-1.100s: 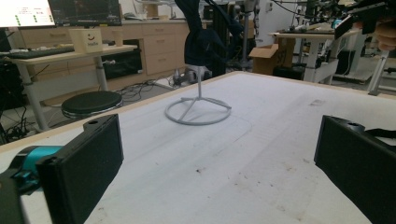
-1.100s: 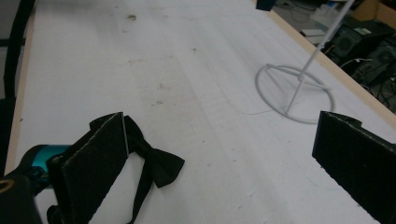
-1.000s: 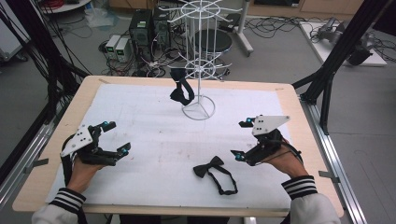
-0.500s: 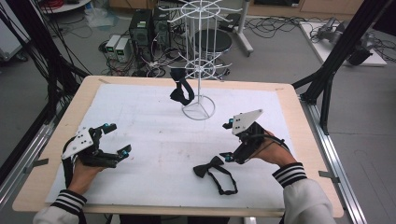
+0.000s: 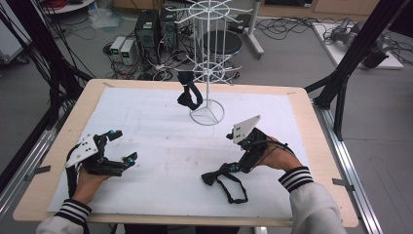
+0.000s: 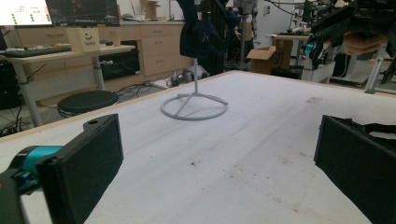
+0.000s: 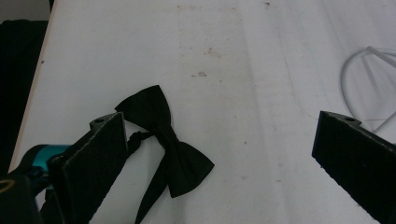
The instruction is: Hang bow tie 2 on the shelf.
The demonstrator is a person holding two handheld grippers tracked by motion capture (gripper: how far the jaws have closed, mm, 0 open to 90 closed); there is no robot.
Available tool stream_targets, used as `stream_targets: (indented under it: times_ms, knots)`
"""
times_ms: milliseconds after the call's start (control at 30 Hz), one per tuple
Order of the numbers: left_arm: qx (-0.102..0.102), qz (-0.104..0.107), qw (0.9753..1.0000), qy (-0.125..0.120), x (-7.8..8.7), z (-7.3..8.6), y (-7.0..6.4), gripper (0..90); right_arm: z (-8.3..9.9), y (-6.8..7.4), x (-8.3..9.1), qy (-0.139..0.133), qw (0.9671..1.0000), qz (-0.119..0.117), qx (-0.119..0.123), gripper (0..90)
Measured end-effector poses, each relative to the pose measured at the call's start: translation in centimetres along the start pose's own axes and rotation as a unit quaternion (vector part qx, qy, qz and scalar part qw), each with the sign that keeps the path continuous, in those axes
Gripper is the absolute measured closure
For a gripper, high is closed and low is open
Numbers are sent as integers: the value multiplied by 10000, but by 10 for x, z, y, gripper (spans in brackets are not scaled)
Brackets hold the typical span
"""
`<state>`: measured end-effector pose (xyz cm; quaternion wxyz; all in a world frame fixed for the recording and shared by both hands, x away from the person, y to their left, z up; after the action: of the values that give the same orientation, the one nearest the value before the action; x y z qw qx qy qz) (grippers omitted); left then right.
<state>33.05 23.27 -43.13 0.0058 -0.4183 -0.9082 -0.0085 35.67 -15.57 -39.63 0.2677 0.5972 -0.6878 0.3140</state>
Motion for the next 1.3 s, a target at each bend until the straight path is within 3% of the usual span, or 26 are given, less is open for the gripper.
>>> stream_targets:
  times_ms: [367,500,967,1100,1200,1300]
  knots:
    - [-22,-74,10000,-29,1,5,-1,17,4,4,-19,350,9986,-364,150,45]
    - [-66,-78,9999,-36,2,5,-2,17,4,7,-27,495,9972,-470,319,45]
    - [-56,-111,9999,-31,2,11,-4,17,9,13,-51,985,9898,-862,557,58]
    - [-72,-111,9999,-27,2,12,-4,17,11,13,-57,1106,9877,-863,689,64]
    - [-77,-108,9999,-27,2,12,-4,17,12,12,-57,1214,9874,-793,640,66]
    - [-88,-94,9999,-36,1,13,-4,17,12,12,-57,1218,9862,-856,730,193]
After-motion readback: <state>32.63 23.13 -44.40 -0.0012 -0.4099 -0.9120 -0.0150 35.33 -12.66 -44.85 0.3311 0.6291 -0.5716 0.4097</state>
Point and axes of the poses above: each handheld gripper's, and its own axes: x roughly backward along the jaws, z roughly out of its underside, y roughly to its left, the point moved 5 cm from there along -x, roughly forward along the jaws, and after that the axes turned 1 degree about -y, right-handed, at the moved point
